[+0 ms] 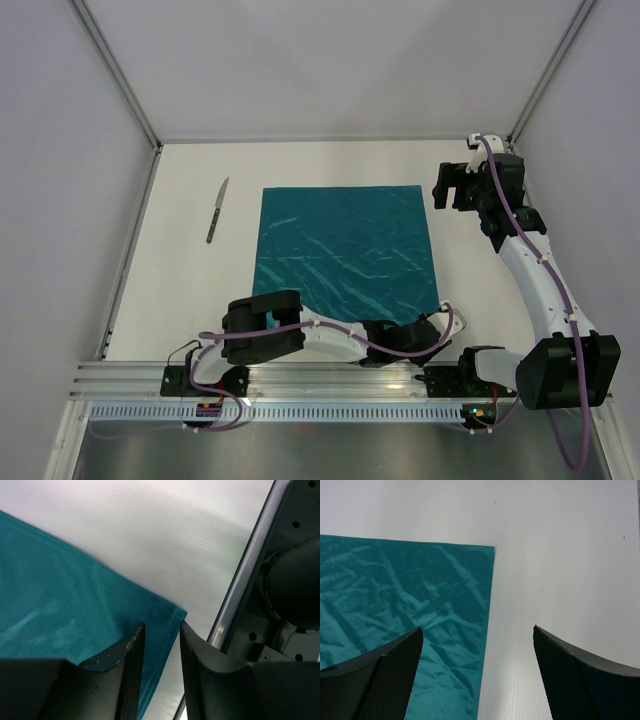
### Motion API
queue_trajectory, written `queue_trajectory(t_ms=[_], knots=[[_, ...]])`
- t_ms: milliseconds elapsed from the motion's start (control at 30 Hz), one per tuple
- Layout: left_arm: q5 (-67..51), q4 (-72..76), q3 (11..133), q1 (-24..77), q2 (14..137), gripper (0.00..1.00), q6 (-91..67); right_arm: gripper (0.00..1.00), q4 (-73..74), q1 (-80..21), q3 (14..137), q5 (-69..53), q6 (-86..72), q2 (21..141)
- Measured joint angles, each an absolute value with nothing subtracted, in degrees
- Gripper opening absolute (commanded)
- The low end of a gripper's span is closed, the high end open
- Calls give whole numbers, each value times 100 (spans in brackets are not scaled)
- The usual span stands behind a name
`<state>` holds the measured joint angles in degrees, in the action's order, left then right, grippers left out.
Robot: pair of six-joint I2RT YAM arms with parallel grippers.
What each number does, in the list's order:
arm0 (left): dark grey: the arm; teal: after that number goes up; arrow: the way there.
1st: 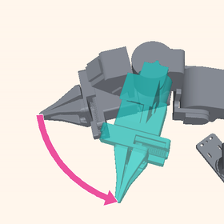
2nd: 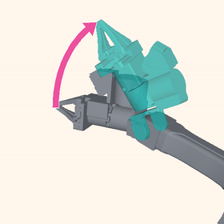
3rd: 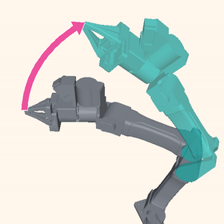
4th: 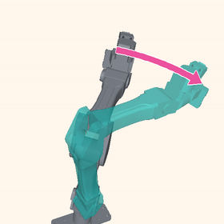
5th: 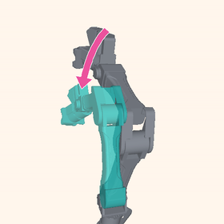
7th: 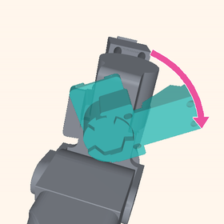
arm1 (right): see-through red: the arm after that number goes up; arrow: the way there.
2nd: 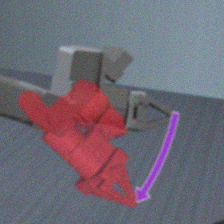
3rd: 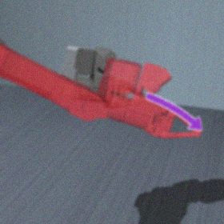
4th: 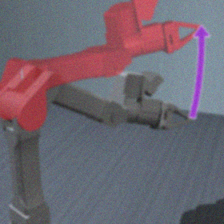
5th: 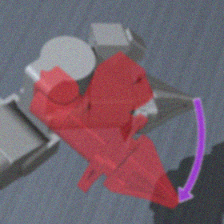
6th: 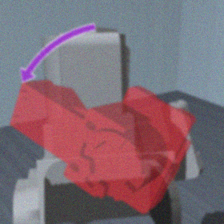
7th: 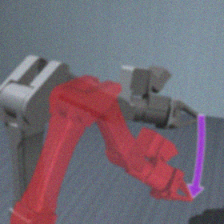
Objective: Fold the napkin, place the utensils inside, and roll it up
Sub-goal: Fold the napkin
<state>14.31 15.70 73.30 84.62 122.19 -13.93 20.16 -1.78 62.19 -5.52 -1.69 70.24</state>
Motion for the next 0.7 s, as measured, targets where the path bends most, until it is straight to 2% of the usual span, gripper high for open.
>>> queue_trajectory(t_ms=[700], knots=[[1175, 1846, 7266, 8650, 12175, 47, -1020, 95, 2016, -178, 6219, -552, -167, 7026]])
